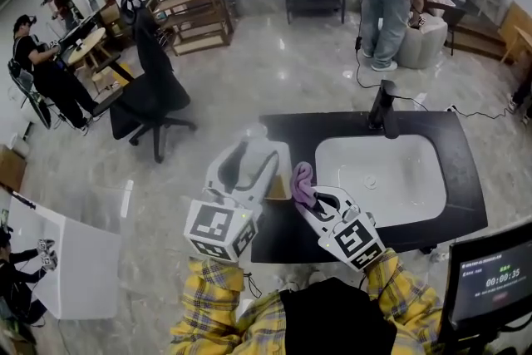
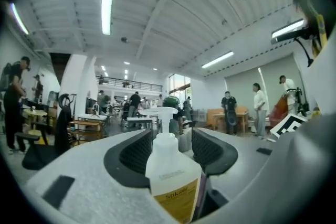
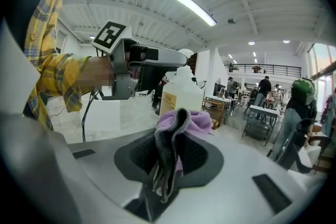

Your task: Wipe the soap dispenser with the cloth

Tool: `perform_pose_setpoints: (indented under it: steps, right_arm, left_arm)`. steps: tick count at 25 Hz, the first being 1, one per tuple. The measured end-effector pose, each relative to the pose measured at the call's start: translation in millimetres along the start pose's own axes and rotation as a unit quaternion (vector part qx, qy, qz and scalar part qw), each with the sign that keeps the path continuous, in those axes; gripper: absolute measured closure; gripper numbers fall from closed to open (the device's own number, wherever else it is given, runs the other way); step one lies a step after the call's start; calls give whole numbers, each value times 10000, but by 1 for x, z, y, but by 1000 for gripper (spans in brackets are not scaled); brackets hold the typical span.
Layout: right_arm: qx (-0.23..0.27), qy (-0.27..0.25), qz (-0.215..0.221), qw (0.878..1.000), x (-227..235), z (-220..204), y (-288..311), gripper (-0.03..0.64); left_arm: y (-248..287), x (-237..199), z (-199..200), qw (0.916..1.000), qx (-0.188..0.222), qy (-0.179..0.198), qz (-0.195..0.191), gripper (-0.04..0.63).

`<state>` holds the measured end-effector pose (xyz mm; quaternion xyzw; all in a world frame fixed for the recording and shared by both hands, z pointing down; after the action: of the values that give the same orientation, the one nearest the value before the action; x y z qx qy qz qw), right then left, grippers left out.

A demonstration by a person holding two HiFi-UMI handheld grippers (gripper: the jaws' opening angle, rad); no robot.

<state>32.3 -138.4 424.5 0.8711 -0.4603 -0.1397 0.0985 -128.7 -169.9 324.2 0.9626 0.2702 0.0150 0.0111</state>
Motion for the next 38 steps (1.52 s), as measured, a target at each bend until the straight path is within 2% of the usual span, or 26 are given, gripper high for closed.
perform_pose_setpoints:
  steps: [3,6,11,12,13,16,20,24,27,32,38]
  right_arm:
    - [2,-37,-25,10000,0,3,2,535]
    - [12,-92,-3,10000,-3,5,3,535]
    - [5,-68,-12,10000,-2,4,4,535]
    - [3,-54,-15,10000,-2,4,4,535]
    - [3,-44,-17,10000,-3,3,4,535]
    - [13,-54,-29,10000,-3,4,4,535]
    - [18,-23,-45,10000,-1,6,3,535]
    - [56,-43,-9,10000,-2,8,3,535]
    - [76,-67,12,9999,-3,10,2,535]
    - [130,-126,44,9998,-3,12,0,535]
    - [155,-336,40,9993,0,14,-5,535]
  left_arm:
    - [6,8,-3,9965,-337,93,759,382]
    - [8,3,-9,9895,-524,-51,1349,382]
    - [13,7,4,9879,-273,190,1512,383]
    - [13,9,6,9878,-244,227,1523,398]
    - [14,10,6,9877,-222,260,1527,446]
    - [11,10,6,9884,-156,394,1460,465]
    - [8,1,6,9951,-66,225,966,469]
    - [5,-17,6,9997,-5,-210,126,489]
    - [7,-27,8,9983,-153,-150,-549,489]
    - [12,-41,8,9861,-184,-88,-1650,489]
    - [25,-54,1,9631,-101,-82,-2687,491]
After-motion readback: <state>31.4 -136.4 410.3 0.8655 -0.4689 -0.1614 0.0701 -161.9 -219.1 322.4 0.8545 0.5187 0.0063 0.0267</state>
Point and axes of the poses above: the fingertips, and each gripper's own axes: y forward along the fingers, x to its right, z out of its top, the point moved 8 cm from there along -y, backward along the fingers, and after that the axes turned 1 degree about -y, right-handed, at the moved point
